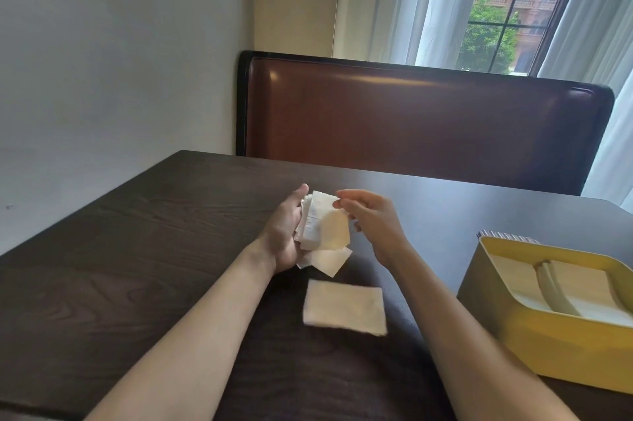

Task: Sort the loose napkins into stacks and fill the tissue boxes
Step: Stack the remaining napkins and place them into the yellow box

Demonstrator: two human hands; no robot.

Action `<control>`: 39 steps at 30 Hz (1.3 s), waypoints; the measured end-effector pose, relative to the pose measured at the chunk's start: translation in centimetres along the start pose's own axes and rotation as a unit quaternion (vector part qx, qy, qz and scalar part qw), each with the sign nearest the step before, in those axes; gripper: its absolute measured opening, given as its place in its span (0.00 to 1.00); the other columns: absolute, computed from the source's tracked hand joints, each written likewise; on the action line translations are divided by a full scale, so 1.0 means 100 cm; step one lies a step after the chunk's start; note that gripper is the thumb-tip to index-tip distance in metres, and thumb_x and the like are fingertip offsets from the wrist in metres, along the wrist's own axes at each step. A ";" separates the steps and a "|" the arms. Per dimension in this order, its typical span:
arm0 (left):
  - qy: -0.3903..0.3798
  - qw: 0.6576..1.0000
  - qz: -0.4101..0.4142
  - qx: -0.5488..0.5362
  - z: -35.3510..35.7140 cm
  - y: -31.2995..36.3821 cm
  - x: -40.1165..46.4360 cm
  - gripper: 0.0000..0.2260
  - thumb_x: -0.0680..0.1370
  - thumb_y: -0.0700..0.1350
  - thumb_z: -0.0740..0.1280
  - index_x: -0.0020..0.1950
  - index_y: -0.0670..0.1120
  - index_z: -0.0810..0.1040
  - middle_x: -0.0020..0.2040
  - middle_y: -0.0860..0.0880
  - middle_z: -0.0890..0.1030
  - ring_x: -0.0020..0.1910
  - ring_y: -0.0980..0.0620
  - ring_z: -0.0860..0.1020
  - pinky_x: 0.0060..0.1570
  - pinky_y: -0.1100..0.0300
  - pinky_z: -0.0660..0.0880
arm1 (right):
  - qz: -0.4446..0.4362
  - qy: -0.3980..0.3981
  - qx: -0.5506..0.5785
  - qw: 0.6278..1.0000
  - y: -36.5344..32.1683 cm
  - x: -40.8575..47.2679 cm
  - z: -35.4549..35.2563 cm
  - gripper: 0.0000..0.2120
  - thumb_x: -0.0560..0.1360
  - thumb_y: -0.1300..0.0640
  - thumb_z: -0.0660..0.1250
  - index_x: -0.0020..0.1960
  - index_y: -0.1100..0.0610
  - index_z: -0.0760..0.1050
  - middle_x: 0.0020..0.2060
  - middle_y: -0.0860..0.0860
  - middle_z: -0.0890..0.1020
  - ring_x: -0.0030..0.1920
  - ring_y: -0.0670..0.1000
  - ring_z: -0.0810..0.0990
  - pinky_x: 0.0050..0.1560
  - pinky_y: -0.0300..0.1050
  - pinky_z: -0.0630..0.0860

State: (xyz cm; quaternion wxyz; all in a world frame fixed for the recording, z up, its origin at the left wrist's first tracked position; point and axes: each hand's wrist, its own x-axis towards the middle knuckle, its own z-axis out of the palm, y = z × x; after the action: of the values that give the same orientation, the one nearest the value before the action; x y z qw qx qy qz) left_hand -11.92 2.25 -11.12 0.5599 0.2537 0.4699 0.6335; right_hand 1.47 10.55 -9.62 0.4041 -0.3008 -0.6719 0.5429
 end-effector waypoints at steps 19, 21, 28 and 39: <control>0.070 0.990 0.098 -0.068 -0.009 -0.002 0.009 0.22 0.83 0.57 0.54 0.53 0.43 0.80 0.39 0.47 0.84 0.35 0.49 0.84 0.32 0.60 0.79 | -0.006 -0.161 -0.205 0.966 -0.005 -0.036 -0.021 0.02 0.74 0.57 0.74 0.43 0.52 0.85 0.38 0.40 0.85 0.38 0.37 0.81 0.37 0.26 0.73; 0.069 0.990 0.106 -0.059 -0.009 -0.003 0.007 0.22 0.83 0.58 0.54 0.54 0.44 0.80 0.41 0.47 0.85 0.37 0.50 0.85 0.34 0.60 0.79 | -0.014 -0.201 -0.227 0.953 -0.003 -0.045 -0.022 0.02 0.74 0.56 0.74 0.45 0.51 0.86 0.40 0.40 0.85 0.42 0.40 0.82 0.42 0.28 0.75; 0.087 0.987 0.114 -0.075 -0.007 -0.006 -0.001 0.21 0.84 0.58 0.54 0.52 0.46 0.81 0.42 0.47 0.85 0.35 0.51 0.85 0.30 0.62 0.78 | -0.029 -0.334 -0.330 0.882 -0.001 -0.073 -0.023 0.06 0.71 0.50 0.76 0.47 0.43 0.84 0.43 0.45 0.81 0.41 0.37 0.75 0.42 0.31 0.70; 0.090 0.987 0.105 -0.082 -0.005 -0.007 -0.004 0.20 0.83 0.58 0.54 0.54 0.46 0.80 0.42 0.47 0.84 0.33 0.52 0.84 0.29 0.63 0.77 | -0.048 -0.343 -0.336 0.876 0.004 -0.077 -0.022 0.01 0.75 0.55 0.73 0.45 0.51 0.84 0.42 0.41 0.79 0.42 0.37 0.77 0.43 0.30 0.72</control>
State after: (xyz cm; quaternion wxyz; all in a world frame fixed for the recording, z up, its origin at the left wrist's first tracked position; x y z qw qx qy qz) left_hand -11.93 1.68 -11.93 0.4645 0.1968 0.4353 0.7457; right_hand 7.12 5.24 -11.52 0.0490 -0.1807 -0.9240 0.3334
